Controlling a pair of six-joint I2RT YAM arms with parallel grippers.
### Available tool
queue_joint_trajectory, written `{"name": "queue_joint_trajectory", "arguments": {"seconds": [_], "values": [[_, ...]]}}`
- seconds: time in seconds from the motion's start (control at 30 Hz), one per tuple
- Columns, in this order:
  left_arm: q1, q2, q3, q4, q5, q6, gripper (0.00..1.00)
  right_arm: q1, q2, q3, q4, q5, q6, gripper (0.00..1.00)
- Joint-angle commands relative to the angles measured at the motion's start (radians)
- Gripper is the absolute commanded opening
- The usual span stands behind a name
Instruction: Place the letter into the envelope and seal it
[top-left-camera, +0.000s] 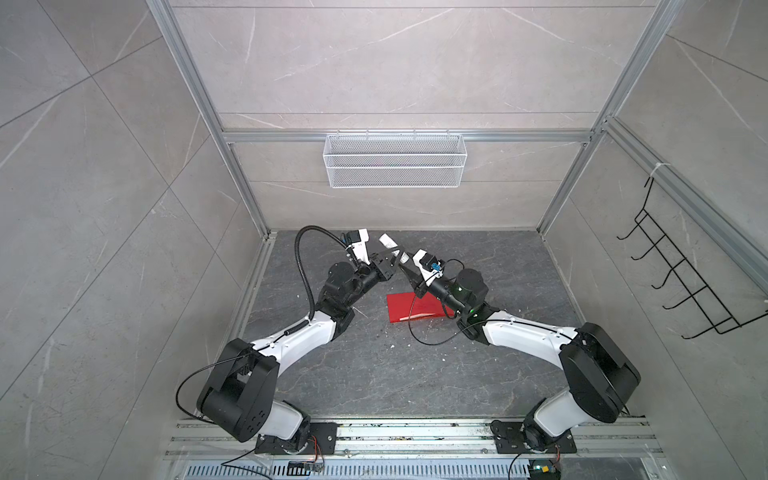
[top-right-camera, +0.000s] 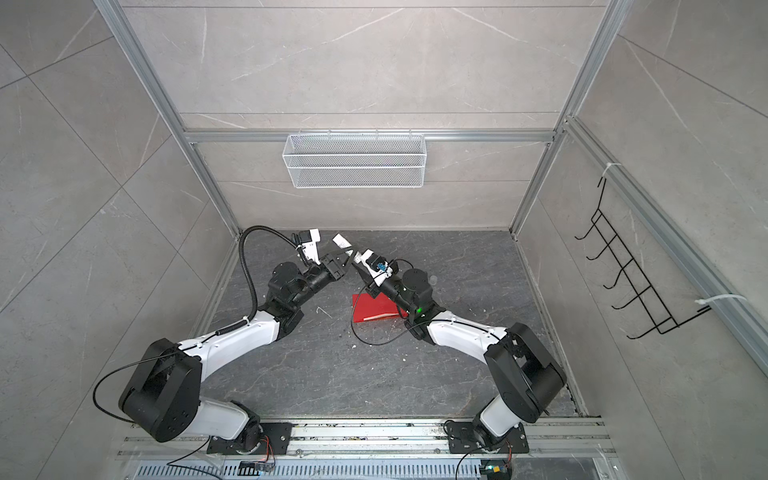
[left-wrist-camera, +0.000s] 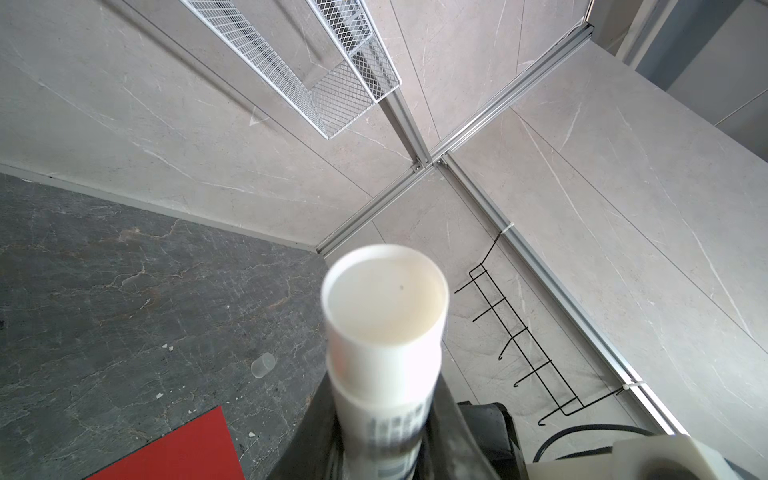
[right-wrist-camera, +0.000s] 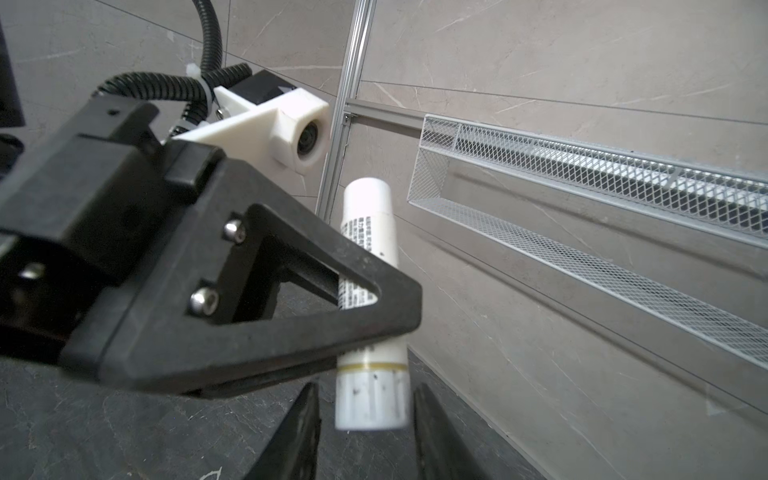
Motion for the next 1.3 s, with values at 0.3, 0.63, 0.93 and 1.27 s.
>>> {"name": "queue_joint_trajectory", "arguments": {"seconds": [0.3, 0.63, 0.93, 1.27], "values": [[-0.006, 0.004, 0.045, 0.060, 0.028, 0.005, 0.00, 0.009, 0.007, 0.039, 0.038, 0.023, -0.016, 0.25], [-0.006, 0.022, 0.036, 0.091, 0.075, 0.062, 0.00, -0.011, -0.021, 0.067, -0.010, -0.120, 0.159, 0.10], [-0.004, 0.027, 0.008, 0.212, 0.174, 0.183, 0.00, -0.210, 0.088, 0.225, 0.188, -0.643, 0.933, 0.00], [-0.004, 0.040, 0.029, 0.196, 0.195, 0.178, 0.00, -0.244, 0.154, 0.272, 0.264, -0.770, 1.094, 0.01]]}}
